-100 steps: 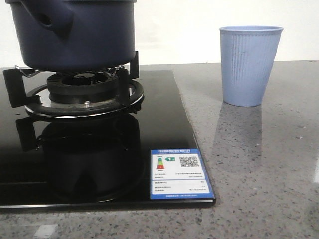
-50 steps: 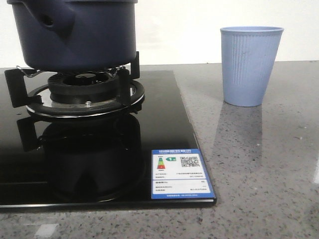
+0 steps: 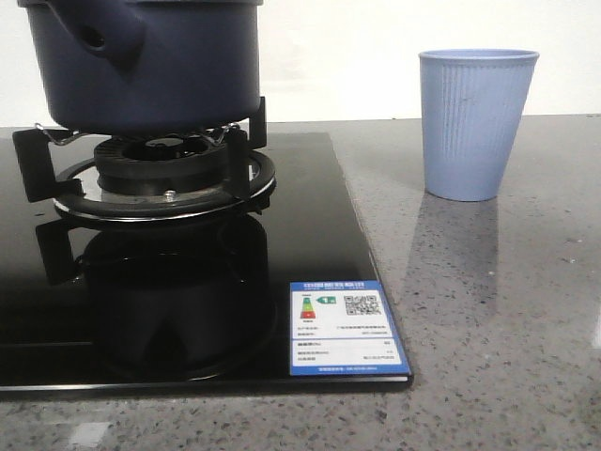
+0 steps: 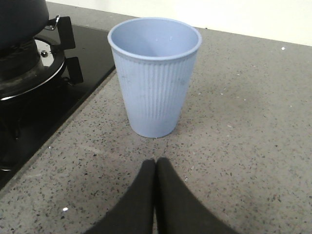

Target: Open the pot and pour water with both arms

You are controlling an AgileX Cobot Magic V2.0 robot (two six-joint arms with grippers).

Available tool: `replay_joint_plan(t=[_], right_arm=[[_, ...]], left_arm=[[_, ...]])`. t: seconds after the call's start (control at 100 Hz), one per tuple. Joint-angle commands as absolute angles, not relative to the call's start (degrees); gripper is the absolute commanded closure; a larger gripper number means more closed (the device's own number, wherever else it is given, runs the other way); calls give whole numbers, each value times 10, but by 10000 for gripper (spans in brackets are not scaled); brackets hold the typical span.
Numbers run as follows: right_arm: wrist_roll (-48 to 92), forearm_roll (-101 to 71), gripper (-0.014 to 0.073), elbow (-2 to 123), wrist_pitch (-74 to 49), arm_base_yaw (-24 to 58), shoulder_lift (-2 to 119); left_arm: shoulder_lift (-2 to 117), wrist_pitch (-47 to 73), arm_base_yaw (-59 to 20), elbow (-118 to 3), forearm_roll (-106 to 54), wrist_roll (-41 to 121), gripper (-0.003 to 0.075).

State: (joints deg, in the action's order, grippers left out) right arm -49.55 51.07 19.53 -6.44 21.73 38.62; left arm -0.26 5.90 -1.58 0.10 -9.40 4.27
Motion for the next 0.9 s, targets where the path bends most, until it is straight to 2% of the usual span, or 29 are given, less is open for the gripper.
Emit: replay_joint_plan(t=[0.0, 0.51, 0.75, 0.85, 0.89], right_arm=[[-494, 520, 663, 211, -42, 217, 383], [-494, 523, 662, 211, -95, 217, 382], [-496, 530, 662, 211, 14, 211, 382], [-617, 628, 662, 214, 34, 199, 382], [-735, 742, 663, 218, 36, 190, 382]], left_arm=[[-17, 20, -16, 20, -95, 38, 739], [-17, 20, -16, 20, -95, 38, 739], [-17, 20, -16, 20, -95, 38, 739], [-17, 20, -16, 20, -95, 38, 739], [-17, 20, -16, 20, -95, 38, 739]])
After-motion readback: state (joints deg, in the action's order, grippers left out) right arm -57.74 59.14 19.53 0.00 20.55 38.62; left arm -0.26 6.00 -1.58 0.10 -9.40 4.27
